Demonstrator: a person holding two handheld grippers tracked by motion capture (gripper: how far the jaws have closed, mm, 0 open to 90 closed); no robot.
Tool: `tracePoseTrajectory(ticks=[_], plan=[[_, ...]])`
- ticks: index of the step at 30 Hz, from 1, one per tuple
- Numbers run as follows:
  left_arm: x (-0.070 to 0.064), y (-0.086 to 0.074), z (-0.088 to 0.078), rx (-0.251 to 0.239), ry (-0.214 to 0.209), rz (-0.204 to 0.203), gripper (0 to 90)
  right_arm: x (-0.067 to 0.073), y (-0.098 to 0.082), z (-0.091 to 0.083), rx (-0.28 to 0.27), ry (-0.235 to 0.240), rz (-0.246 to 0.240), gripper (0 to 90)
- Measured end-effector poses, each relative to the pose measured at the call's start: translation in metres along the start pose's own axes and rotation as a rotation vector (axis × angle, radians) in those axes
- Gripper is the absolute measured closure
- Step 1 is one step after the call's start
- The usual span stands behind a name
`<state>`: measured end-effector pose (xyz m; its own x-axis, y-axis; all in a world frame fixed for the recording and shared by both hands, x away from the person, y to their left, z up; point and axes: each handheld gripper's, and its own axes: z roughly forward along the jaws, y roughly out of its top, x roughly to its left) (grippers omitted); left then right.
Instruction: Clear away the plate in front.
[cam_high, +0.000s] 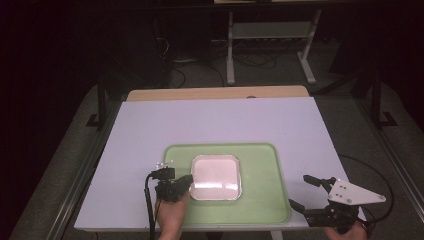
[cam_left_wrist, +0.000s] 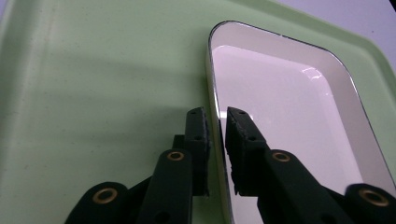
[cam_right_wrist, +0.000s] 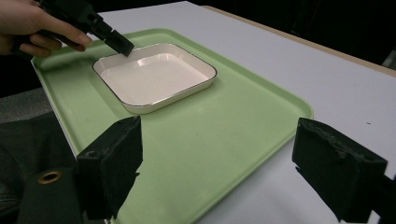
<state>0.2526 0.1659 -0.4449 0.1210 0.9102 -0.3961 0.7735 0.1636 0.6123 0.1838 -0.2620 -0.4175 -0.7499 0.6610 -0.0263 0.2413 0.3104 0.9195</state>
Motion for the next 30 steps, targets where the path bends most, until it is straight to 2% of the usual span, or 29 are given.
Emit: tracePoseTrajectory(ticks=[6, 10, 12, 15, 21, 22, 26, 27, 28, 29, 30], plan=[[0.002, 0.001, -0.005, -0.011, -0.005, 0.042, 74.7, -0.002, 0.000, 0.001, 0.003, -0.002, 0.003, 15.1], [0.005, 0.003, -0.008, -0.009, -0.036, 0.070, 70.8, -0.003, -0.001, 0.001, 0.006, -0.008, 0.007, 14.8], [0.005, 0.004, -0.009, -0.013, -0.040, 0.077, 70.2, -0.003, -0.002, 0.001, 0.006, -0.009, 0.008, 14.8], [0.003, 0.005, -0.012, -0.018, -0.048, 0.111, 67.8, -0.004, -0.002, 0.000, 0.007, -0.011, 0.008, 14.7], [0.003, 0.006, -0.016, -0.022, -0.070, 0.136, 63.9, -0.004, -0.003, 0.000, 0.012, -0.014, 0.013, 14.6], [0.003, 0.008, -0.017, -0.031, -0.069, 0.159, 63.8, -0.004, -0.003, 0.000, 0.013, -0.014, 0.012, 14.5], [0.005, 0.011, -0.018, -0.035, -0.071, 0.180, 62.8, -0.004, -0.003, 0.000, 0.017, -0.015, 0.012, 14.2], [0.005, 0.011, -0.019, -0.039, -0.072, 0.193, 62.0, -0.004, -0.003, 0.000, 0.019, -0.017, 0.012, 14.2], [0.004, 0.012, -0.019, -0.031, -0.081, 0.226, 60.8, -0.004, -0.004, 0.000, 0.022, -0.019, 0.014, 14.1], [0.004, 0.012, -0.019, -0.031, -0.081, 0.226, 60.3, -0.004, -0.004, 0.000, 0.022, -0.019, 0.014, 14.1], [0.003, 0.013, -0.019, -0.033, -0.086, 0.247, 59.8, -0.005, -0.004, -0.001, 0.025, -0.024, 0.019, 14.1]])
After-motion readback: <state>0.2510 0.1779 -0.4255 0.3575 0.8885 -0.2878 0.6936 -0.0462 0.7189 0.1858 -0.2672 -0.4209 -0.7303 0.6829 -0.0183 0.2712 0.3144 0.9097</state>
